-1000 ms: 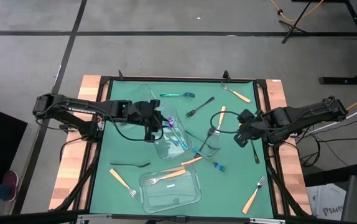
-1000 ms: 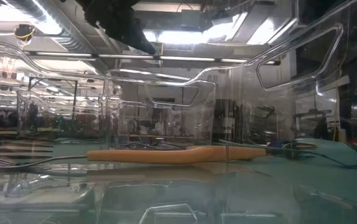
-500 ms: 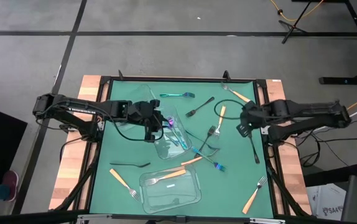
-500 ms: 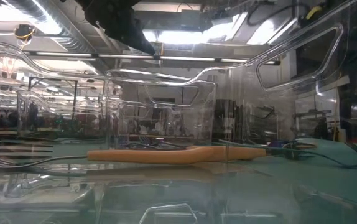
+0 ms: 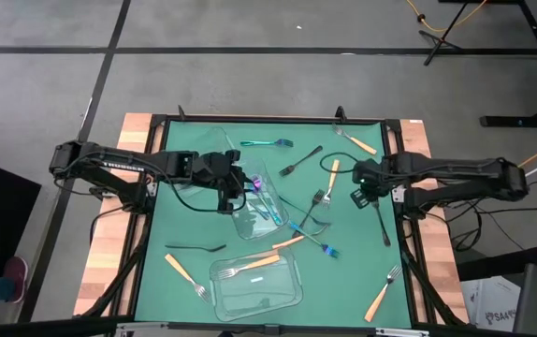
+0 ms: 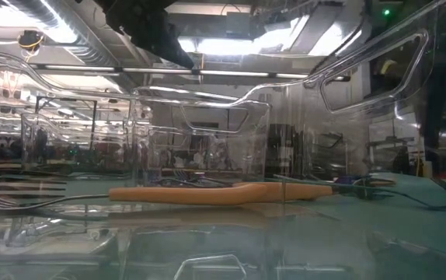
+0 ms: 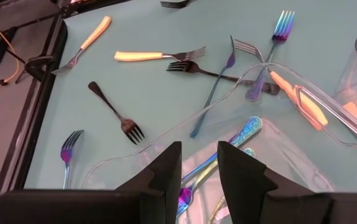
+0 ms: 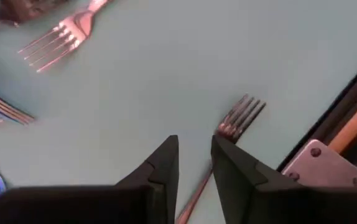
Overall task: Sort silverware by color (type)
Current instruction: Put the black fork into the top transparent bin
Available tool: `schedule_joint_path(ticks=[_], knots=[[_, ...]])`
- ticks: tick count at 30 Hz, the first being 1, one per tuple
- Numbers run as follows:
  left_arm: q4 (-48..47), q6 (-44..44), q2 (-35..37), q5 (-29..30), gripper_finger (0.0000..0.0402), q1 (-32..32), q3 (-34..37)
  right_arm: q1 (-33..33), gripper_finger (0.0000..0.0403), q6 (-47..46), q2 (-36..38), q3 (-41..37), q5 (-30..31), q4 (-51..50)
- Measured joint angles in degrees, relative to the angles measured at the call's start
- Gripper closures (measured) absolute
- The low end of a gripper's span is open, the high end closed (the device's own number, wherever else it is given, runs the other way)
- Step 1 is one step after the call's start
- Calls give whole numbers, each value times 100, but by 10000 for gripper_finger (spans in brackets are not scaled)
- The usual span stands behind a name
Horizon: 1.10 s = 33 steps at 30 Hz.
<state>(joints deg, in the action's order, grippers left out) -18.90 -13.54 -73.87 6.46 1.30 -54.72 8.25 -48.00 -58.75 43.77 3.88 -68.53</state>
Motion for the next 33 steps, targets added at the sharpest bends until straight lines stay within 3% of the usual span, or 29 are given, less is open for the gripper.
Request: schedule_joint_path(ticks=[15, 27, 33], knots=[[0, 7, 0, -12, 304, 1, 0, 0, 320, 194, -958, 4, -48, 46], [0, 7, 0, -13, 304, 0, 0, -8, 320, 202, -1881, 2, -200, -531], [-2, 7, 0, -13, 304, 0, 0, -438, 320, 64, -2140, -188, -367, -430]])
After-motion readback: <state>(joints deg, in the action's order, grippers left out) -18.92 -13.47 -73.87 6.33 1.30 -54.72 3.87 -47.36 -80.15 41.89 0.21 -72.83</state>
